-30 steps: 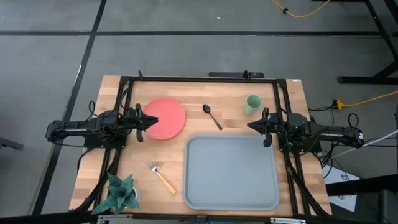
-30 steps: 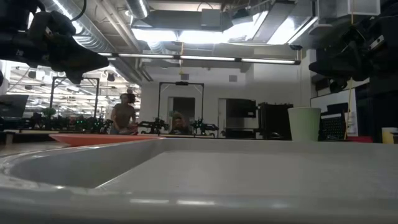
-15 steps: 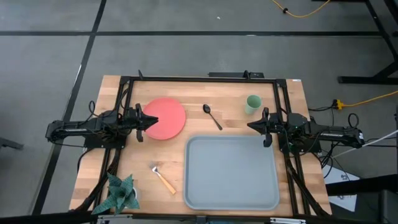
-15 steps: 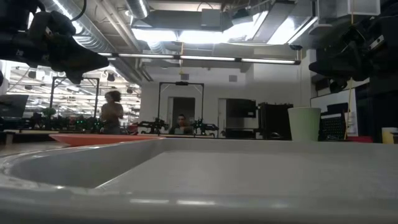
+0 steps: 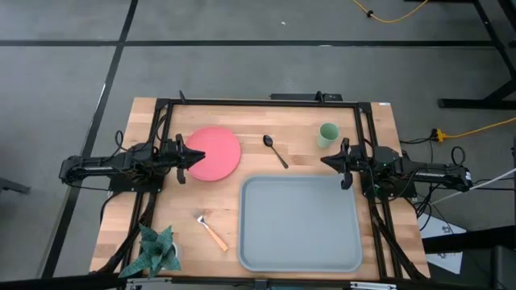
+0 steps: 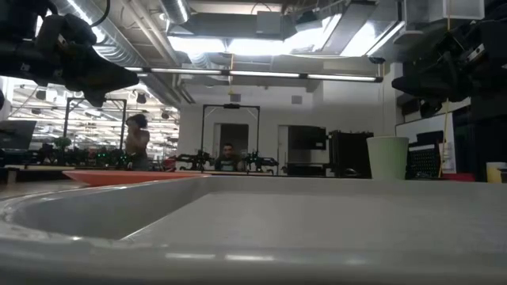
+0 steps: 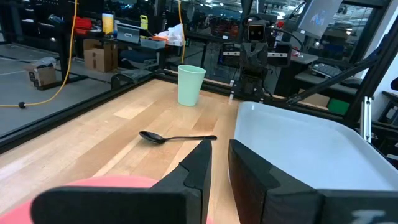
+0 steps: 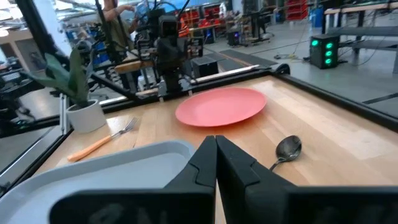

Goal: Pick and place plate/cup/fork/spoon on tray
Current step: Put the light green cup on the light blue tray

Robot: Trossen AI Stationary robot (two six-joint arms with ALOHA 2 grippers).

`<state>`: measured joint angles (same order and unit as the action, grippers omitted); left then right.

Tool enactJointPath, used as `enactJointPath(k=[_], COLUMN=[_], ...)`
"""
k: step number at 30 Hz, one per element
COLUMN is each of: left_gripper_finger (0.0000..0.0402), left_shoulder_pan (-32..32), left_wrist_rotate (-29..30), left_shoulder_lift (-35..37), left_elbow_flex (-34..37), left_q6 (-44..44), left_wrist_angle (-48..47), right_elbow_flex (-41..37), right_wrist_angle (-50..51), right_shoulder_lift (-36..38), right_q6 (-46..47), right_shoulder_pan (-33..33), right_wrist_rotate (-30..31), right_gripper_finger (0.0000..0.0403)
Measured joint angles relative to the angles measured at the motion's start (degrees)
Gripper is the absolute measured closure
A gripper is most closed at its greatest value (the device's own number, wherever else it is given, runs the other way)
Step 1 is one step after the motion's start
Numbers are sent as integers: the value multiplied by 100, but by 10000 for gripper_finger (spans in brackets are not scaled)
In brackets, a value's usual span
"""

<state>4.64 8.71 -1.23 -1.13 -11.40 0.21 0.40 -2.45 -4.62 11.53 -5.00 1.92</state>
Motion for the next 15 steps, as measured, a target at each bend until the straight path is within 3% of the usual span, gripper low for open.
enactJointPath(k=[15], left_gripper_finger=[354], left_shoulder_pan=[-1], left_wrist_rotate=[0], left_shoulder_lift=[0], left_elbow_flex=[0], left_q6=[-2], left_wrist_angle=[1], right_elbow_flex=[0], right_wrist_angle=[12], right_shoulder_lift=[-1], right_q6=[16], right_shoulder_pan=[-2], right_wrist_rotate=[-45], right_gripper_finger=[397])
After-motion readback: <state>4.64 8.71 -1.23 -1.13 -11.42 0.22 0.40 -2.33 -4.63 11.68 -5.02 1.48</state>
